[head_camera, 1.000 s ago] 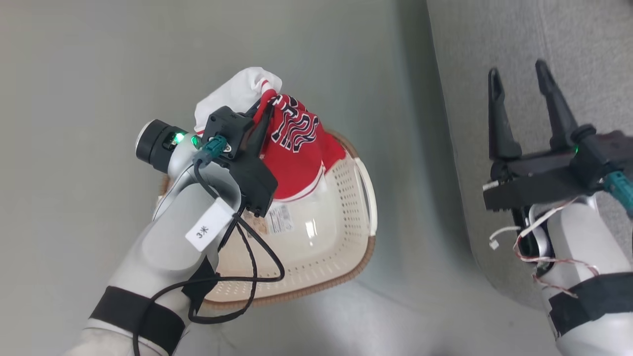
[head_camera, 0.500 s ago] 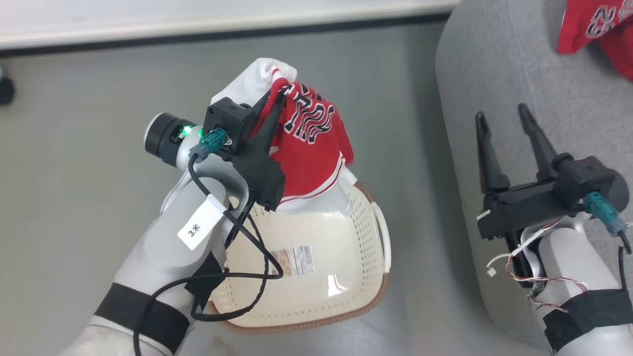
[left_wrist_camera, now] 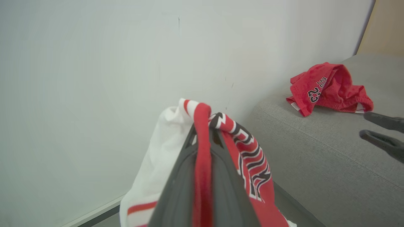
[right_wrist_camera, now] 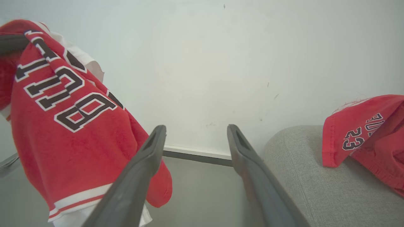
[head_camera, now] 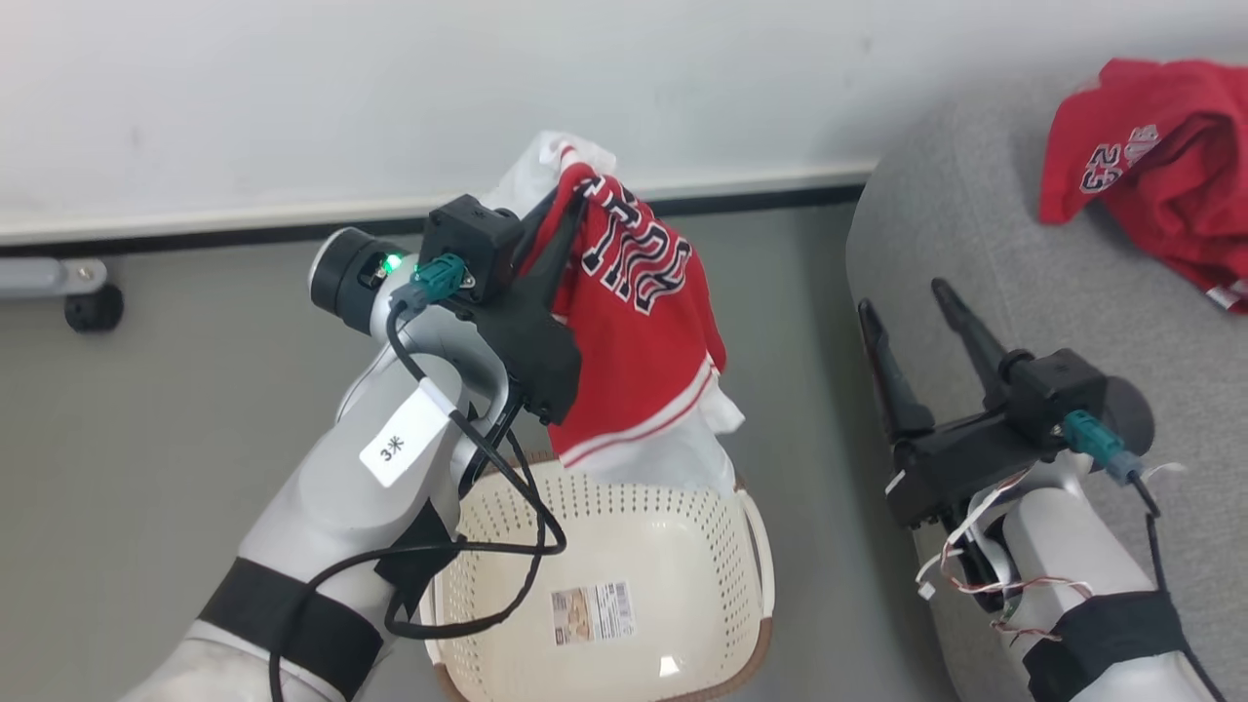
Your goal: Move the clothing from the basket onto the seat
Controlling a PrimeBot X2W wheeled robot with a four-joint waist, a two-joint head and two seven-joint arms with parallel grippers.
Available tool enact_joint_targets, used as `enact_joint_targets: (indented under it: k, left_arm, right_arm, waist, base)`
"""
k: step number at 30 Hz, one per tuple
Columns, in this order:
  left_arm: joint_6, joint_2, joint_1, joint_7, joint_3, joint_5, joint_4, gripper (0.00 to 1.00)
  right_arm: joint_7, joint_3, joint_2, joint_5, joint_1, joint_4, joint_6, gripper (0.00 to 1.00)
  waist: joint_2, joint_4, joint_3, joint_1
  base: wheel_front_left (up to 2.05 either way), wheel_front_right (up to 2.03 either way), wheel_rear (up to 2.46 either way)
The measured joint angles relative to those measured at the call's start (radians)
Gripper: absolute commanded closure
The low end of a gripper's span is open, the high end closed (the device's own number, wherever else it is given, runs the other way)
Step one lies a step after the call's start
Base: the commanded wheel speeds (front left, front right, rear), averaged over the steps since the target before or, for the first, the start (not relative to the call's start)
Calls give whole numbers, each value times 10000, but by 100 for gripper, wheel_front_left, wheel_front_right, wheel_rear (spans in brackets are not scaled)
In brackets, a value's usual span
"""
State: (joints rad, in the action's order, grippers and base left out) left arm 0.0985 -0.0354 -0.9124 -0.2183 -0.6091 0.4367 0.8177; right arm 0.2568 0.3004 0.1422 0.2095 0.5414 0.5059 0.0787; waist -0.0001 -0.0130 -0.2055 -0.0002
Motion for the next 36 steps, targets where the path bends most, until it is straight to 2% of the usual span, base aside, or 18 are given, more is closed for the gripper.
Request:
enact_joint_targets:
  k: [10,18,28,36]
  left_arm:
    - [73,4,570,259,-784,719,-6,100]
    - [58,0,1134,456,-1275,1289,-268,100]
    - [-207,-13,1459,736,-1910,1714,-1166,100]
    - [-420,-29,1570,892,-2428,1910,-1988,100]
  right_arm:
    - [-2,748,-86,-4,-415,1106,362,0]
    - [-2,1363,-163,268,-607,1850,449,0]
    - [-2,3469,-121,1189,-534,2150,456,0]
    - [-2,4286,407,2031,-133,2328,456,0]
  waist:
    - [1,68,1322,0]
    - [1,208,2351,0]
    - [0,479,3099,0]
    - [2,780,3176,1]
  base:
    - [0,0,0]
    - [0,0,0]
    - [0,0,0]
    - [0,0,0]
